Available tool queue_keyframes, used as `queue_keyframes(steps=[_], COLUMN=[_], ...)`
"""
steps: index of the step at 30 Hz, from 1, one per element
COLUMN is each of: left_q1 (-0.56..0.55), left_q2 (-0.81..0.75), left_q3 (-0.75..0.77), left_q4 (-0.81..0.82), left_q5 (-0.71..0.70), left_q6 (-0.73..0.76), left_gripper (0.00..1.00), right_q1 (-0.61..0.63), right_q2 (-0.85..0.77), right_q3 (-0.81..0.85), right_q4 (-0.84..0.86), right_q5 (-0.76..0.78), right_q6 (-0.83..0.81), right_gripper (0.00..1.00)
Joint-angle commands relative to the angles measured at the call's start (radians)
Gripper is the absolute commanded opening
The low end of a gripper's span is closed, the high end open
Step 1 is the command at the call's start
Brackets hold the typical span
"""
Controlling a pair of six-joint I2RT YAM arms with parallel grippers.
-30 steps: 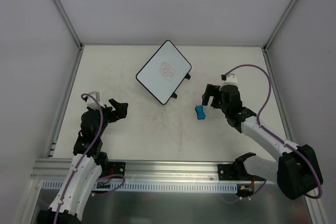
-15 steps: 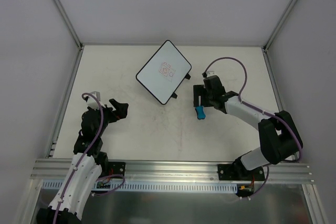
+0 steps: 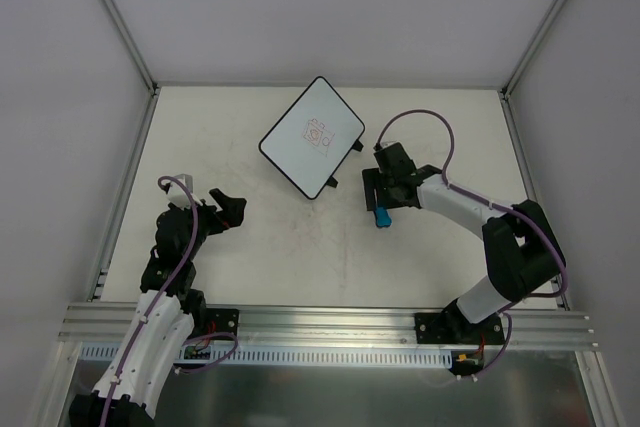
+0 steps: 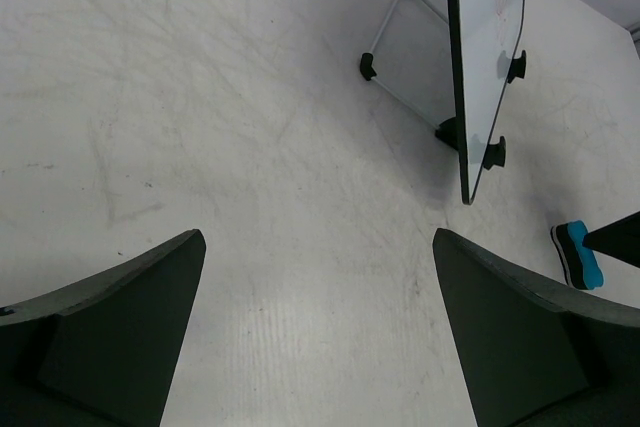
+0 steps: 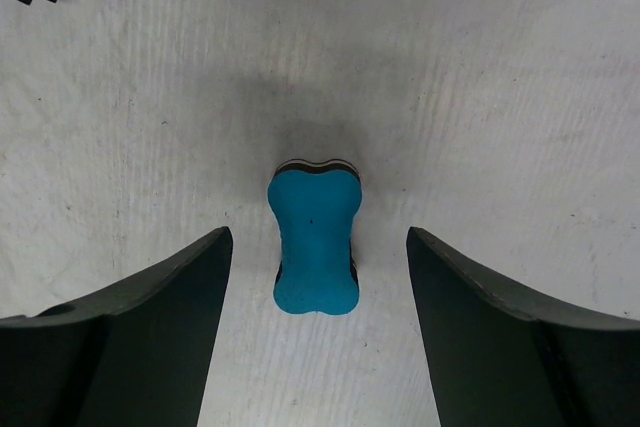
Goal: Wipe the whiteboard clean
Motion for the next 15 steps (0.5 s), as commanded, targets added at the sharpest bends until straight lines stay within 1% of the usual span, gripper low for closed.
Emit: queue_keyframes(steps=[1,5,8,15], left_q1=[0.002,0.002,0.002,0.002], left_q2=[-0.006,-0.009,-0.006,0.008], left_q3=[0.017,0.012,0.014,0.015], left_q4=[0.037,0.038,0.038,0.043], left_q5=[0.021,0.025,0.031,0.031], left_q6=[0.015,0.015,0.016,0.015], left_gripper=[0.99,0.99,0.99,0.99], right_q1=[0.004,0.005,0.004,0.004], right_q2=[-0.017,-0.012,-0.008,0.021], right_q3=[-0.02,-0.034,-0.033,-0.031], right_q4=[-0.022,0.003,0.013,0.018], right_q5=[0.017,0.015,0.012,-0.003], right_q6=[-0.005,-0.005,-0.013,-0.01], right_gripper=[0.72,0.71,0.64,0.61])
